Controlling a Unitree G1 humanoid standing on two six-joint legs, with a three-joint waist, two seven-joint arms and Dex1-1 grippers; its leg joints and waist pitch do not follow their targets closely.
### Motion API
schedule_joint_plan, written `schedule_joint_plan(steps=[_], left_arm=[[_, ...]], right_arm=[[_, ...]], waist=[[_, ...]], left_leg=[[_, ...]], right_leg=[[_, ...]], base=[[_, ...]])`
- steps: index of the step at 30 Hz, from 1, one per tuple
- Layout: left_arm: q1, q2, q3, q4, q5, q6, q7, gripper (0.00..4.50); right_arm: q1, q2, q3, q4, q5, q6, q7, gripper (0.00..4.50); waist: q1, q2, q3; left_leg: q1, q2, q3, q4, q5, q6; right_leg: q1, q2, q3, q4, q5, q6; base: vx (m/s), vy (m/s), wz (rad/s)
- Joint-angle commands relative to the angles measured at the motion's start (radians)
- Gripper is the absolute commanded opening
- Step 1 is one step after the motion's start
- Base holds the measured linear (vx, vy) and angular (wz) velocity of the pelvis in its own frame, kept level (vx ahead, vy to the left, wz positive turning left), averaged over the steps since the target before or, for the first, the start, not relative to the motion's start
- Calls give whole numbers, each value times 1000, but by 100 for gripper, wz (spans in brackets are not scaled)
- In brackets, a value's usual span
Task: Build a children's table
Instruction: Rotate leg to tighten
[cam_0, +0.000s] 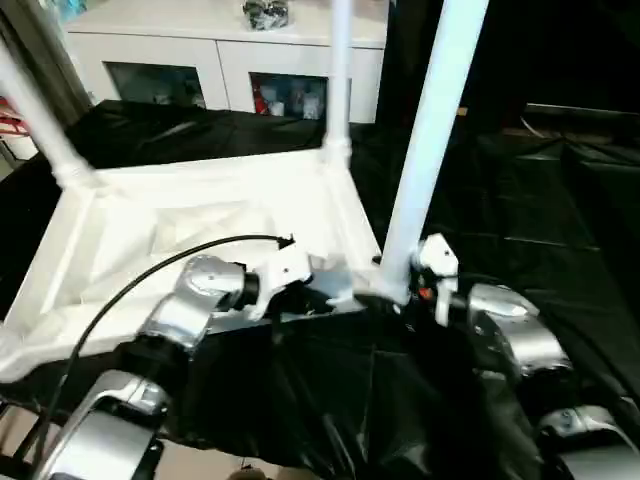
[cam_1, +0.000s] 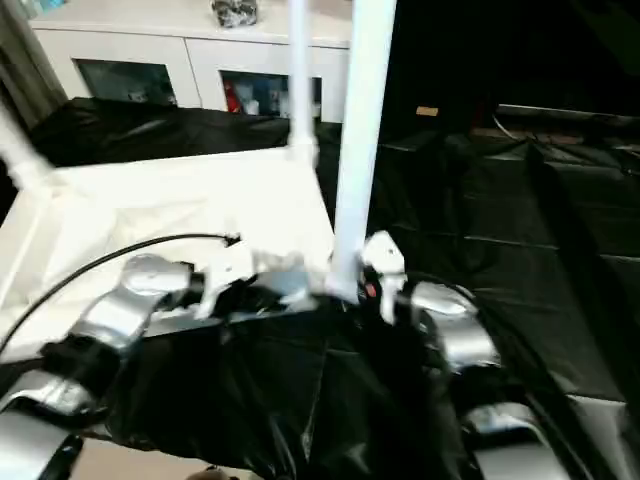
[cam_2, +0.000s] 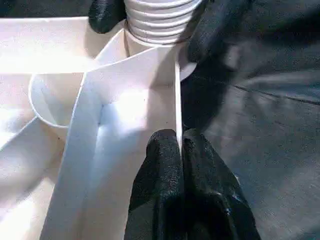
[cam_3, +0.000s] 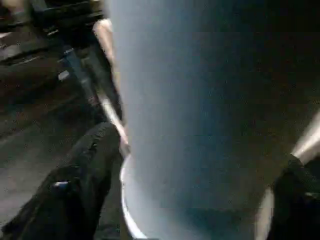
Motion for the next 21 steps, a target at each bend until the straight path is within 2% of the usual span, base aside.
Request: schedule_joint_plan(steps=[1,6,10,14,16,17,19,20,21], left_arm=[[-7,-2,-9,-45,-35,-11,-41,0],[-6,7,-11,-51,-40,-4,-68,0],[1,3,-13,-50,-40,-3,-62,0],[-12,-32,2,-19,-9,-16,44,0],[-32,-58,11,13,16,-13,126,0],[-45,-72,14,33,33,-4,180,0],[-81,-123,30,85,53,20,313,0],[-95,-146,37,103,60,27,369,0],[-107,-170,38,117,70,37,420,0]], right_arm=[[18,-3,41,-31,7,27,75,343],[33,-17,56,-69,15,50,115,306],[56,-13,76,-95,13,66,121,280],[56,27,56,-67,-4,77,19,276],[40,63,37,-20,-37,69,-108,275],[29,83,25,11,-55,60,-184,275],[-12,158,-28,108,-82,58,-451,275],[-24,187,-48,134,-80,64,-533,274],[-37,220,-73,160,-69,82,-616,274]], waist=[[4,-9,-62],[14,-11,-64],[14,-11,-64],[13,-12,-61],[8,-13,-55],[7,-15,-54],[2,-14,-51],[-6,-11,-51],[-10,-12,-54]], left_leg=[[-2,24,4,-58,-169,102],[1,25,5,-56,-159,92],[-2,22,5,-55,-152,91],[-2,23,4,-58,-162,81],[3,20,3,-65,-212,50],[3,19,2,-67,-220,43],[7,17,0,-70,-236,20],[9,15,-2,-73,-246,0],[10,13,-4,-72,-249,-7]], right_leg=[[58,-54,47,-69,-167,-233],[56,-55,49,-66,-155,-234],[59,-54,47,-65,-141,-233],[56,-55,48,-69,-177,-220],[53,-58,47,-84,-302,-185],[54,-59,47,-87,-333,-174],[49,-60,48,-95,-406,-146],[47,-59,46,-98,-440,-131],[49,-60,45,-100,-453,-119]], base=[[0,0,0],[0,0,0],[0,0,0],[0,0,0],[0,0,0],[0,0,0],[0,0,0],[0,0,0],[0,0,0]])
